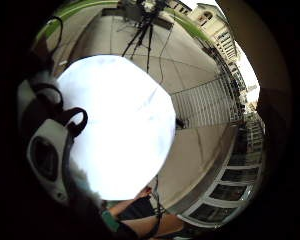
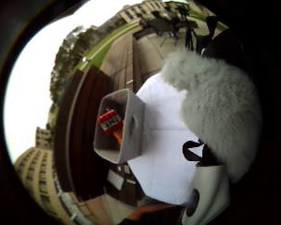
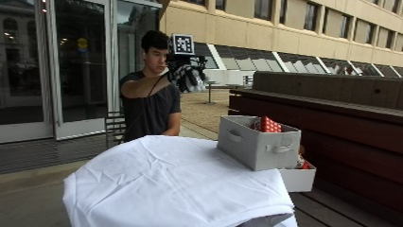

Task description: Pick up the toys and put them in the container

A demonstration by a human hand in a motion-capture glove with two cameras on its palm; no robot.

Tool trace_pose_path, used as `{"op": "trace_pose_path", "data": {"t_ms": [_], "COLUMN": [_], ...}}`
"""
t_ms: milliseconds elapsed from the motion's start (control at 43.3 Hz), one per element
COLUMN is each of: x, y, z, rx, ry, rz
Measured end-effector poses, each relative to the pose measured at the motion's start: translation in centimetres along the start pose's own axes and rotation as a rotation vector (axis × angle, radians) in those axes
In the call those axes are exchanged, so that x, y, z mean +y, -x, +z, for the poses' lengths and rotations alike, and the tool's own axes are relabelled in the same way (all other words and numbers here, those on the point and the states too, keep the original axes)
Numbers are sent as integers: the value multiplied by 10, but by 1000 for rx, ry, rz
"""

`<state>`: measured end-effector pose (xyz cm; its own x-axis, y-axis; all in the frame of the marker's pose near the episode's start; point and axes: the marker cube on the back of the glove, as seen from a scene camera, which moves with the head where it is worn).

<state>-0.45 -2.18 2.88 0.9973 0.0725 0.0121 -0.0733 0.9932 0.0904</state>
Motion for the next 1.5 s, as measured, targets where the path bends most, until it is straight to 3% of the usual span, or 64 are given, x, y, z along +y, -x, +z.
{"op": "trace_pose_path", "data": {"t_ms": [347, 693, 1202, 1502], "x": [2, 15, -6, 10], "y": [151, 260, 280, 261], "z": [-39, -28, 33, 26], "rx": [-80, -117, -212, -91], "ry": [-44, -3, 93, 86], "rz": [-137, -243, -334, -346]}}
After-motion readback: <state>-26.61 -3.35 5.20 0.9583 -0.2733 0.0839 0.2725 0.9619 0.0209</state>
